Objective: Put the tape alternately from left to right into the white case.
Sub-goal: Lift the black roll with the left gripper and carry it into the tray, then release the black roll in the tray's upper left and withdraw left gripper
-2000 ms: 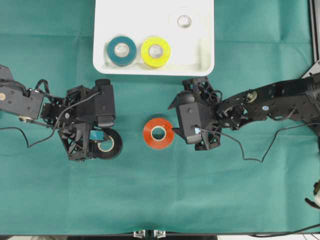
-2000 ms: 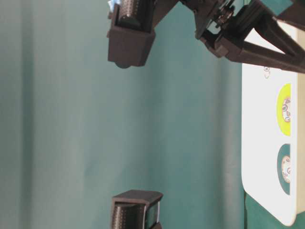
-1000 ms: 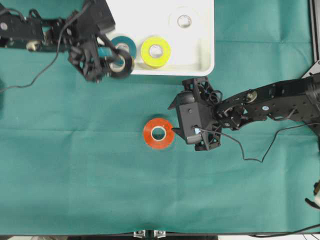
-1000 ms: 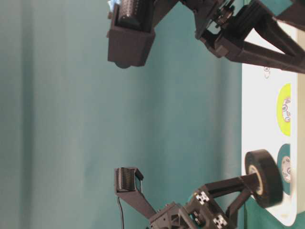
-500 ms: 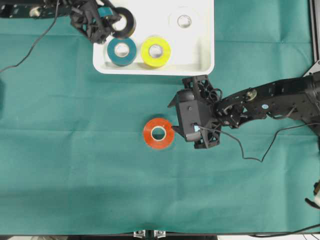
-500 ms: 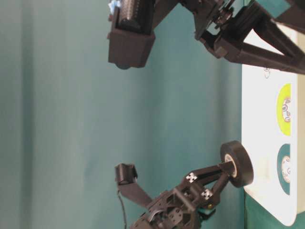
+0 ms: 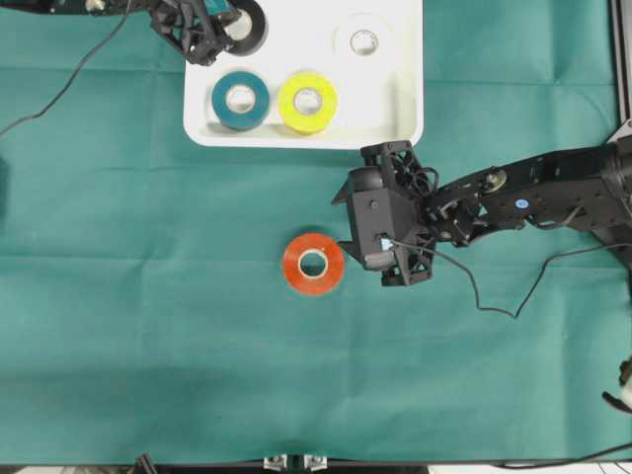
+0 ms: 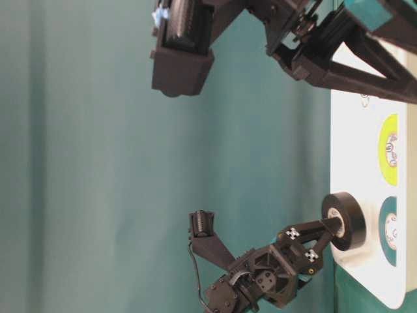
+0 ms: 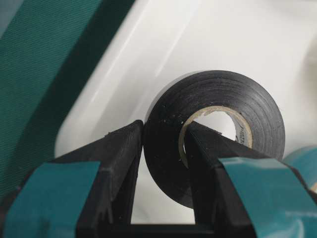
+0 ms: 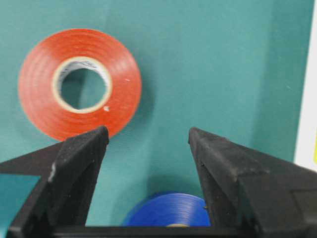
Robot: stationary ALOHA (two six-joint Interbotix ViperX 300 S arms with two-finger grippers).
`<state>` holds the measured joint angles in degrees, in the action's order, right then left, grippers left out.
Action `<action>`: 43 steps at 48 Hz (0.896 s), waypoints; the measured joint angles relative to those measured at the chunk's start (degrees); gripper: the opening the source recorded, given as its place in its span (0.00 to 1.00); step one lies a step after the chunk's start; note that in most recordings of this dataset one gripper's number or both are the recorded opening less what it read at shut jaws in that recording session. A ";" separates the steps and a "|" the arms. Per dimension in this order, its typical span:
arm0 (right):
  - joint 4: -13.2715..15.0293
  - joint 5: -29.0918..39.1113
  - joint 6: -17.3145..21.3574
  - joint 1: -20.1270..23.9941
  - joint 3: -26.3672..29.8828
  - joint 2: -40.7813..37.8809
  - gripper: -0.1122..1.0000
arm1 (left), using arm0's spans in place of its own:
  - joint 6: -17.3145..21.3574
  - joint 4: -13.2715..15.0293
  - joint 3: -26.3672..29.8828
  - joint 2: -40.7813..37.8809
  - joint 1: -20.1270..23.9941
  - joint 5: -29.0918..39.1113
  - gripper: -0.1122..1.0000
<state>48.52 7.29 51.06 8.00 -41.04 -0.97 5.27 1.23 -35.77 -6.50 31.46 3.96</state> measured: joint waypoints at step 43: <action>0.09 -0.09 -0.09 -2.29 0.00 0.00 0.76 | 4.39 0.09 -3.25 2.64 -2.46 0.09 0.68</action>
<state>48.60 7.21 50.98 5.71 -41.04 -0.97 9.67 1.32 -39.02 -3.87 29.00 4.04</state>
